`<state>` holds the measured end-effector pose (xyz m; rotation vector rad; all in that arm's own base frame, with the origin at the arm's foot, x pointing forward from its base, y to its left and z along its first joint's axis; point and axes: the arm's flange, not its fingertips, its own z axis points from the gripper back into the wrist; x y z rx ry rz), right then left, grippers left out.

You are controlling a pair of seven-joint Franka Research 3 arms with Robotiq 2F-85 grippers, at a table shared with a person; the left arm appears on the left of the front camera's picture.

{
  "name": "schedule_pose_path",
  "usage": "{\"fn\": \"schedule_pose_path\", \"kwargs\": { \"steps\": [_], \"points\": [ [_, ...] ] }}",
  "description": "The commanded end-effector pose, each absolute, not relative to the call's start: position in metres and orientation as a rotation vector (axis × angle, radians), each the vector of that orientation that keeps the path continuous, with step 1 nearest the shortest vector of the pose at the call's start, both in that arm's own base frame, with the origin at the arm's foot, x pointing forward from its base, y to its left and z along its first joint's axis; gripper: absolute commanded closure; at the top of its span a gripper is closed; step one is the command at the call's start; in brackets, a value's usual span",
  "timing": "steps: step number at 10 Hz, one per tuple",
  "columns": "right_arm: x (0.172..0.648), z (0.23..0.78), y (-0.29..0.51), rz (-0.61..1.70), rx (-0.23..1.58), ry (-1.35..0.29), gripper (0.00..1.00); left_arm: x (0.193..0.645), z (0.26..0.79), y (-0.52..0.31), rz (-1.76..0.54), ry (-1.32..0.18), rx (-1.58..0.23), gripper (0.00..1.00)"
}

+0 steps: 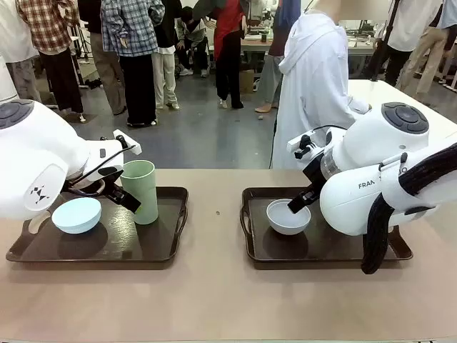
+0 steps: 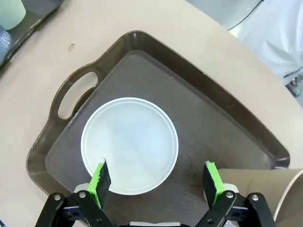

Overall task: Set up a tray with a mat and arrange the tableware.
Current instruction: Pick up the Picnic Bowl and Reusable plastic cup from the Handle tray in front of the human's position and hold them in the air.

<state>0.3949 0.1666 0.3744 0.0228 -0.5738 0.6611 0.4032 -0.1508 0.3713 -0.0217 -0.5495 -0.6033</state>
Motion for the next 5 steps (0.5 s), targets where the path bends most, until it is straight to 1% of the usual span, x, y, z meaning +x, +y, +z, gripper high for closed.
{"fn": "schedule_pose_path", "kwargs": {
  "steps": [1,5],
  "points": [
    [0.3949,0.3744,0.1666,0.661,0.023,-0.574,0.0,0.4031,0.3713,-0.1508,-0.603,-0.55,-0.022,0.0],
    [0.3949,0.3744,0.1666,0.661,0.023,-0.574,0.0,0.4031,0.3713,-0.1508,-0.603,-0.55,-0.022,0.0]
  ]
}}
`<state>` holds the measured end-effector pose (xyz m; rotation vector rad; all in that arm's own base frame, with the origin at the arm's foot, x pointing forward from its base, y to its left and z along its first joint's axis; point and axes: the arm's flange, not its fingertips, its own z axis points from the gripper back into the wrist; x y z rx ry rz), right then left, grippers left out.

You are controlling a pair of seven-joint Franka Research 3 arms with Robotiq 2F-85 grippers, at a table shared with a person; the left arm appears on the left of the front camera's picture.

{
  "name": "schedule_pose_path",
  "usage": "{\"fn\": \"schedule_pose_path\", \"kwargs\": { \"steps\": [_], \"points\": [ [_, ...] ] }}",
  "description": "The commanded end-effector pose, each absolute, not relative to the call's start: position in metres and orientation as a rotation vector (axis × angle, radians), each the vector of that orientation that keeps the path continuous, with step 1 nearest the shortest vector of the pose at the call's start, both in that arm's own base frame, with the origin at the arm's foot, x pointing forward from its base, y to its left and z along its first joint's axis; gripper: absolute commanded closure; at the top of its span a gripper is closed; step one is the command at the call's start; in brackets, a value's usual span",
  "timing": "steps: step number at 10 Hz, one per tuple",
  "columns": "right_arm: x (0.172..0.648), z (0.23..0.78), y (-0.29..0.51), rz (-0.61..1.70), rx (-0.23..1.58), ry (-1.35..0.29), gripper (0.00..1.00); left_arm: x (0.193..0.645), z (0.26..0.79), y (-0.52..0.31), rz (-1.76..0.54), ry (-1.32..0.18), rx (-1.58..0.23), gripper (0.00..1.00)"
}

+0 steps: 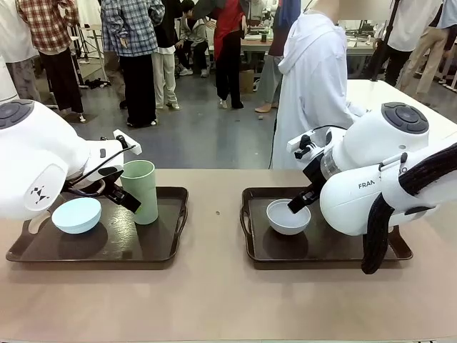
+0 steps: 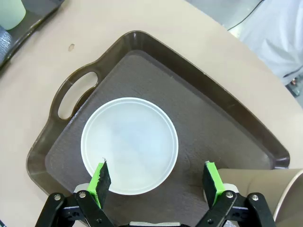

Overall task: Set up a tray with a mat and arrange the tableware.
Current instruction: Pick up the Picnic Bowl and Reusable plastic cup from the Handle tray in front of the human's position and hold them in the air.

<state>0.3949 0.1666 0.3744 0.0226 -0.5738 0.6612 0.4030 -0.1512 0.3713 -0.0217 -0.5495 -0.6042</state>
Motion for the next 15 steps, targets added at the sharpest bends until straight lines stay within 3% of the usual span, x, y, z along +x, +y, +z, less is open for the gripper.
{"fn": "schedule_pose_path", "kwargs": {
  "steps": [1,8,10,12,15],
  "points": [
    [0.395,0.374,0.167,0.661,0.023,-0.574,0.0,0.403,0.371,-0.151,-0.603,-0.55,-0.022,0.0],
    [0.395,0.374,0.167,0.661,0.023,-0.574,0.0,0.403,0.371,-0.151,-0.604,-0.55,-0.022,0.0],
    [0.365,0.4,0.185,0.66,-0.015,-0.55,0.0,0.364,0.396,-0.141,-0.596,-0.559,-0.012,0.0],
    [0.325,0.428,0.192,0.673,-0.087,-0.55,0.0,0.336,0.424,-0.127,-0.562,-0.447,-0.094,0.0],
    [0.25,0.438,0.179,0.59,-0.121,-0.393,0.0,0.291,0.433,-0.12,-0.567,-0.223,-0.136,0.0]
  ]
}}
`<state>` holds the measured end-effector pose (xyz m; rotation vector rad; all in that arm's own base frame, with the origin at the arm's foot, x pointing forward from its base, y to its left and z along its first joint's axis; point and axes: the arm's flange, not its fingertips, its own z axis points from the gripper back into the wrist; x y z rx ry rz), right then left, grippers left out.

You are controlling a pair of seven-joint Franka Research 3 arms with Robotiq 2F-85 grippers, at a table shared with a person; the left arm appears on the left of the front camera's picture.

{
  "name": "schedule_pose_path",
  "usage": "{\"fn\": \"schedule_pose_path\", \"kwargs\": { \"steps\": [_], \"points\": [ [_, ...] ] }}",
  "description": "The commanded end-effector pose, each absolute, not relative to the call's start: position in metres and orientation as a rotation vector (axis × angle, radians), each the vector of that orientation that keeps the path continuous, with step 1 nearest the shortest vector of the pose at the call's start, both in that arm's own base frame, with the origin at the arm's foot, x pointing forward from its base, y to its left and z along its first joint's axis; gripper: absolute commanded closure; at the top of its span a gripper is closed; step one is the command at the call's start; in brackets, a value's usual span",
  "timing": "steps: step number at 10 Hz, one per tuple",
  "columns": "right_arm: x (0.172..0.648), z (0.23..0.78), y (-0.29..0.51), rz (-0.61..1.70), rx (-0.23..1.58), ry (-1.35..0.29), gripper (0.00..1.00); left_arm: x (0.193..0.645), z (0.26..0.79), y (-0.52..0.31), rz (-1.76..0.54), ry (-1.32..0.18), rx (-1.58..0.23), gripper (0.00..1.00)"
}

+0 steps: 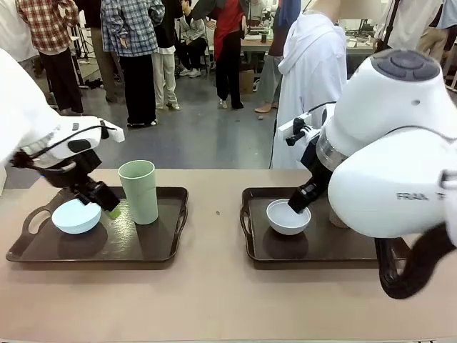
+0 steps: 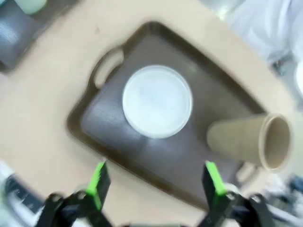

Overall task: Set up a tray with a mat and arrange the tableware.
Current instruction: Pick up the Picnic Bowl and Reusable plastic cup from the Handle tray in front of the human's position and hold them in the air.

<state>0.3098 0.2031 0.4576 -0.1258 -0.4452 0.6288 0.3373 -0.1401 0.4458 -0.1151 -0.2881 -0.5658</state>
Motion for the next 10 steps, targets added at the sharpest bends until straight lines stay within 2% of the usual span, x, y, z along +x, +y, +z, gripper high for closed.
{"fn": "schedule_pose_path", "kwargs": {
  "steps": [1,3,4,5,7,8,10],
  "points": [
    [0.226,0.434,0.174,0.569,-0.125,-0.342,0.0,0.278,0.433,-0.119,-0.572,-0.202,-0.155,0.0],
    [0.189,0.415,0.158,0.518,-0.108,-0.271,0.0,0.257,0.428,-0.116,-0.536,-0.222,-0.11,0.0],
    [0.194,0.411,0.152,0.493,-0.175,-0.34,0.0,0.311,0.459,-0.135,-0.574,-0.189,-0.135,0.0],
    [0.251,0.475,0.204,0.564,-0.143,-0.283,0.0,0.311,0.459,-0.135,-0.574,-0.189,-0.135,0.0],
    [0.24,0.482,0.202,0.539,-0.151,-0.286,0.0,0.304,0.465,-0.133,-0.574,-0.187,-0.126,0.0],
    [0.268,0.476,0.194,0.515,-0.012,-0.248,0.0,0.324,0.463,-0.127,-0.625,-0.132,-0.234,0.0],
    [0.274,0.492,0.145,0.42,0.214,-0.176,0.0,0.33,0.481,-0.099,-0.683,-0.098,-0.418,0.0]
  ]
}}
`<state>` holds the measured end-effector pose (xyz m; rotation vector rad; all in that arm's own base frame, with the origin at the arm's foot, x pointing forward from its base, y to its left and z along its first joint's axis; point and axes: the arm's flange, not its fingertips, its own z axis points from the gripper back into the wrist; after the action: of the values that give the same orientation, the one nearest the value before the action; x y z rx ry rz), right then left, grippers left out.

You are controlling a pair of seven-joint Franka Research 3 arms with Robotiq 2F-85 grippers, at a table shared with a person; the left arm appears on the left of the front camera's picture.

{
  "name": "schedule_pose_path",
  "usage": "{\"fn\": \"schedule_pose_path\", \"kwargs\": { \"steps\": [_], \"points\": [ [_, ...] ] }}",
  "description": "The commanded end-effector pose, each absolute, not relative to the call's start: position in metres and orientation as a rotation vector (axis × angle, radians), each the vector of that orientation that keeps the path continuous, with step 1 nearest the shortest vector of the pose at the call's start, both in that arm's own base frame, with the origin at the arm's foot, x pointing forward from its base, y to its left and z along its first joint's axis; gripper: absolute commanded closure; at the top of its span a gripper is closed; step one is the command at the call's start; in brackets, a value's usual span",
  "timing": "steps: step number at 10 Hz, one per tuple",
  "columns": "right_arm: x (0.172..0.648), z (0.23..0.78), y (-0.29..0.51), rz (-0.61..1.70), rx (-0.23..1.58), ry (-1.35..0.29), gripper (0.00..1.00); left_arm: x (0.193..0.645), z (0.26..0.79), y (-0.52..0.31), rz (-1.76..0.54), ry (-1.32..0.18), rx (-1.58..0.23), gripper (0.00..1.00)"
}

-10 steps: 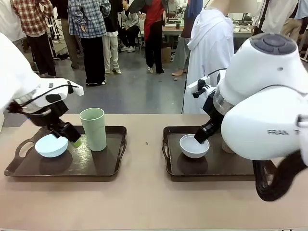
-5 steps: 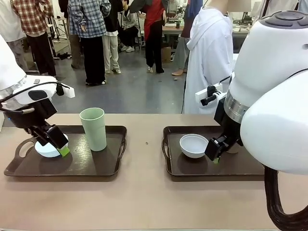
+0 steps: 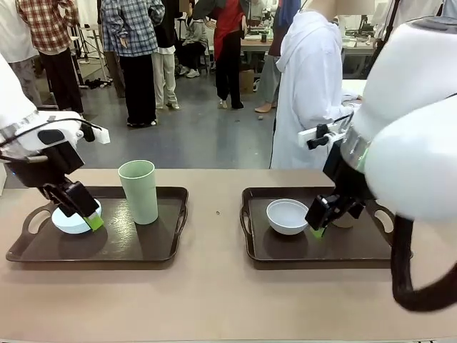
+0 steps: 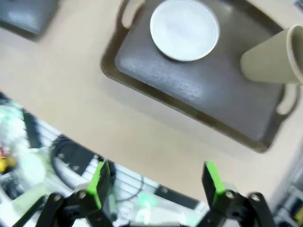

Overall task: Set up a tray with a mat and arrange the tableware.
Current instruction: Pick up the Picnic Bowl and Reusable plastic cup from the Handle tray in front of the human's position and hold them in the air.

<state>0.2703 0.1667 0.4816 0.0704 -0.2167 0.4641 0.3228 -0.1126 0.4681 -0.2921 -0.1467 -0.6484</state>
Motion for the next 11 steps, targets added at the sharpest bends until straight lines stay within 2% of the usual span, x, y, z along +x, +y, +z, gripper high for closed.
{"fn": "schedule_pose_path", "kwargs": {
  "steps": [1,3,6,11],
  "points": [
    [0.27,0.498,0.113,0.364,0.295,-0.163,0.0,0.336,0.481,-0.084,-0.695,-0.09,-0.524,0.0],
    [0.259,0.502,0.057,0.274,0.478,-0.192,0.0,0.337,0.492,-0.043,-0.708,-0.078,-0.74,0.0],
    [0.243,0.498,-0.025,0.121,0.699,-0.301,0.0,0.338,0.497,0.03,-0.639,-0.169,-0.969,0.0],
    [0.229,0.49,-0.104,-0.011,0.9,-0.375,0.0,0.323,0.477,0.107,-0.444,-0.305,-1.116,0.0]
  ]
}}
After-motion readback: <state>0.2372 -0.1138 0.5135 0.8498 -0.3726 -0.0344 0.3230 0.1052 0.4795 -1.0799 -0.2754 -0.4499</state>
